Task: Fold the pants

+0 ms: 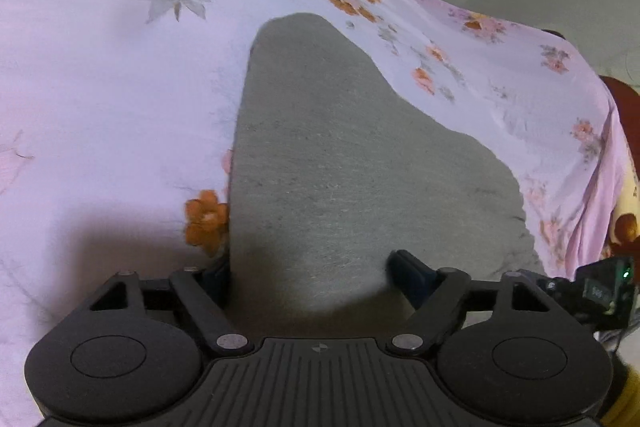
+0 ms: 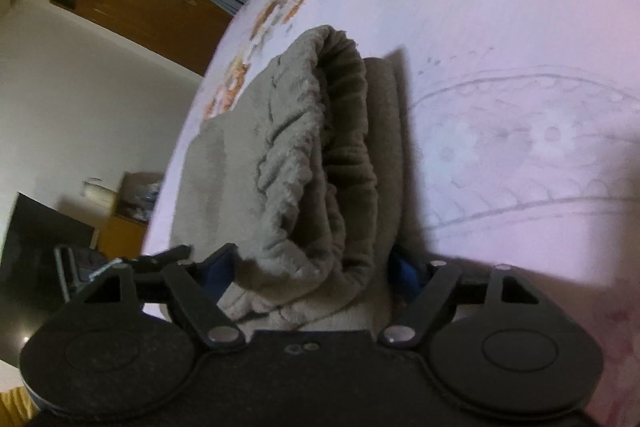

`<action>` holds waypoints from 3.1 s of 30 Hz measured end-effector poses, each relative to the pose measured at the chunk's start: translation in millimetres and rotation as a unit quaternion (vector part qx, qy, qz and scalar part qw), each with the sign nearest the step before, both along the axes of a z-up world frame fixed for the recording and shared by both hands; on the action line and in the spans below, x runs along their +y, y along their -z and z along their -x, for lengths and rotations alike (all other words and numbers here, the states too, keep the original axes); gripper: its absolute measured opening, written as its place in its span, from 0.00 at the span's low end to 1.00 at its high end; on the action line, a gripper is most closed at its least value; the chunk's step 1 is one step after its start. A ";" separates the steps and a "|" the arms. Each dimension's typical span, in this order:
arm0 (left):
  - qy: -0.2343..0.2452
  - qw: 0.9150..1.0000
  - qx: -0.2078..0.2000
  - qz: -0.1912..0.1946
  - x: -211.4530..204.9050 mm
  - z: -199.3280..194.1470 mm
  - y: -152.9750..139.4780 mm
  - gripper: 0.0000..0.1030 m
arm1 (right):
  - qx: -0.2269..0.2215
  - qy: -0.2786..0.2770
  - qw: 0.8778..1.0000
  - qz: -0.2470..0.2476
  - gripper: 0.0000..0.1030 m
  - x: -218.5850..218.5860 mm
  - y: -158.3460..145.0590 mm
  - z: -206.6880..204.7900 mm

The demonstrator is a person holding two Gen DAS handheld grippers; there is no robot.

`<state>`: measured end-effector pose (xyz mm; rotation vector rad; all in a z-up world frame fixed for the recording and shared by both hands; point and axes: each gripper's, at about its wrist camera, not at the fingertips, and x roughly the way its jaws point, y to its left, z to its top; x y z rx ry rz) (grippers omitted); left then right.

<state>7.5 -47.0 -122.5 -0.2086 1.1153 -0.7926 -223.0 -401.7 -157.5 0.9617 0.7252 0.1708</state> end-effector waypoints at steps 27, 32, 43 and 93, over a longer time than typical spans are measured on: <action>-0.002 0.983 -0.165 -0.077 -38.7 45.3 -47.4 0.27 | -0.056 0.034 0.996 0.059 0.54 62.7 -45.0 -16.0; -0.006 0.980 -0.189 -0.065 -37.1 51.0 -71.1 0.23 | -0.099 0.032 0.994 0.040 0.54 67.2 -72.9 -12.5; -0.027 0.965 -0.257 -0.038 -46.8 34.7 -130.6 0.23 | -0.167 0.034 0.984 0.048 0.54 53.8 -128.2 -27.8; -0.055 0.948 -0.278 -0.145 -134.4 -59.1 -64.8 0.84 | -0.050 0.072 0.902 0.422 0.50 46.5 -109.5 -148.8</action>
